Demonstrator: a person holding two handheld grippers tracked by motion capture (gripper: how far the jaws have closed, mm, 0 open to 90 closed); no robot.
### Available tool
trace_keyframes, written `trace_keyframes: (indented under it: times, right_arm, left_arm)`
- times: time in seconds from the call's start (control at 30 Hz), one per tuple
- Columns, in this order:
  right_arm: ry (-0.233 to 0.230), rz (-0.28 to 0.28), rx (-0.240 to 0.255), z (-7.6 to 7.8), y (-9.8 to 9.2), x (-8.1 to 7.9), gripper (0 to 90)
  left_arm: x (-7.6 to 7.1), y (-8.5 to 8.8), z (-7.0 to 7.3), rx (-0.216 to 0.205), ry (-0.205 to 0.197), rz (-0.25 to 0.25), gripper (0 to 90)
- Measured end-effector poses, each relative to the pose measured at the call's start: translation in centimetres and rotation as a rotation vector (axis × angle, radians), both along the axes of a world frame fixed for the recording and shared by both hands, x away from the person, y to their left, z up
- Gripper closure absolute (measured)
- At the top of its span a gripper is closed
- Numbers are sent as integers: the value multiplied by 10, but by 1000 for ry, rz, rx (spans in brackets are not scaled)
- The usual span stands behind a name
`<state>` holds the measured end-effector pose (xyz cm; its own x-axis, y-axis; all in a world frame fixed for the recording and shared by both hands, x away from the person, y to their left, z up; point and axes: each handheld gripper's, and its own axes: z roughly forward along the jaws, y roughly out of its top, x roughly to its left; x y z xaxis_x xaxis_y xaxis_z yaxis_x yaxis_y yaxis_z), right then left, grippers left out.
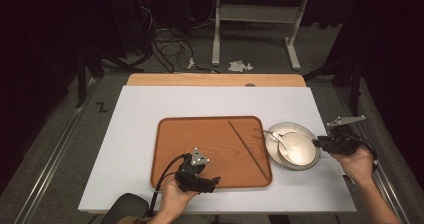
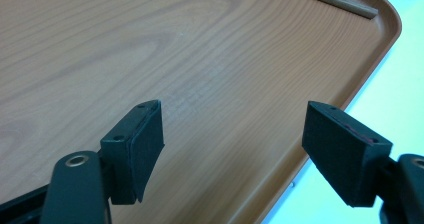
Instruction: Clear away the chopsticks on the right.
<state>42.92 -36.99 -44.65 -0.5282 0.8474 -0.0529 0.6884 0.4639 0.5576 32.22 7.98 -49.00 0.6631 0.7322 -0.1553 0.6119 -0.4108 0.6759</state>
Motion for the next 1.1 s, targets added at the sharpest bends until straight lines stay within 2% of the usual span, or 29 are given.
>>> trace_keyframes:
  times: [0.27, 0.97, 1.1]
  right_arm:
    - [47, 41, -67, -6, 9, 5, 685]
    - [47, 38, -77, -7, 12, 11, 842]
    - [46, 35, -81, -7, 13, 10, 845]
  left_arm:
    - [0, 0, 0, -1, 0, 1, 249]
    - [-1, 0, 0, 6, -1, -4, 249]
    - [-1, 0, 0, 3, 0, -4, 249]
